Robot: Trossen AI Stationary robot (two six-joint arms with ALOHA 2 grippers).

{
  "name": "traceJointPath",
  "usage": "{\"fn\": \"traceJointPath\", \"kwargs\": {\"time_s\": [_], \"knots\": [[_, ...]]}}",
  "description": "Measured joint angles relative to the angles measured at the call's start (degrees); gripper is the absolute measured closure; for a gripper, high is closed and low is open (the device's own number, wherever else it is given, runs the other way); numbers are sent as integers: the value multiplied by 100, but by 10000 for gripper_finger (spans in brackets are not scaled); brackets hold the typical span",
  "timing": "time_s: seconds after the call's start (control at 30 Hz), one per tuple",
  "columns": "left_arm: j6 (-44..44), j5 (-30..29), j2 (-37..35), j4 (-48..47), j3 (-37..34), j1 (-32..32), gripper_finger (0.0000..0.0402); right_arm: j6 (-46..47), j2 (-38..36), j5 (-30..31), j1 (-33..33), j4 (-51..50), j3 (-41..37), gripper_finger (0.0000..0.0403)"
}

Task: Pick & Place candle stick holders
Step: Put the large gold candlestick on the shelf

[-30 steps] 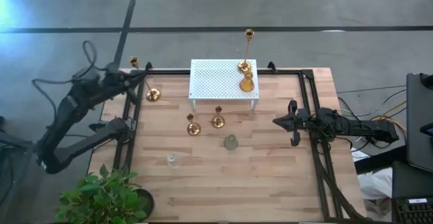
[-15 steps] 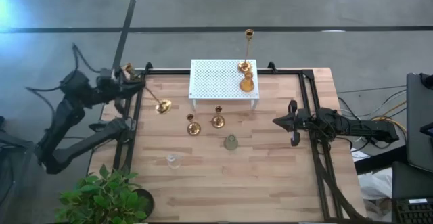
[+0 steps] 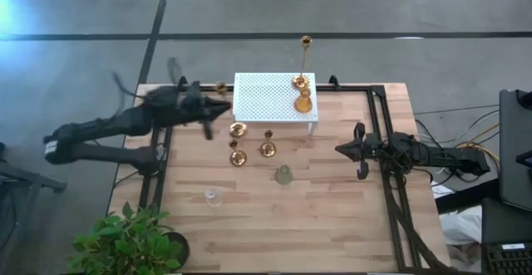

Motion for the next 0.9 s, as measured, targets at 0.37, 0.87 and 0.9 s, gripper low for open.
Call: {"fn": "traceJointPath", "kwargs": {"time_s": [0.37, 0.87, 0.9], "knots": [[923, -1245, 1466, 149, 1387, 269, 382, 0, 2, -4, 1, 2, -1, 394], [1097, -810, 2630, 503, 1996, 1347, 382, 0, 4, 0, 0, 2, -2, 394], [1096, -776, 2660, 524, 1996, 1404, 382, 0, 4, 0, 0, 2, -2, 394]]}}
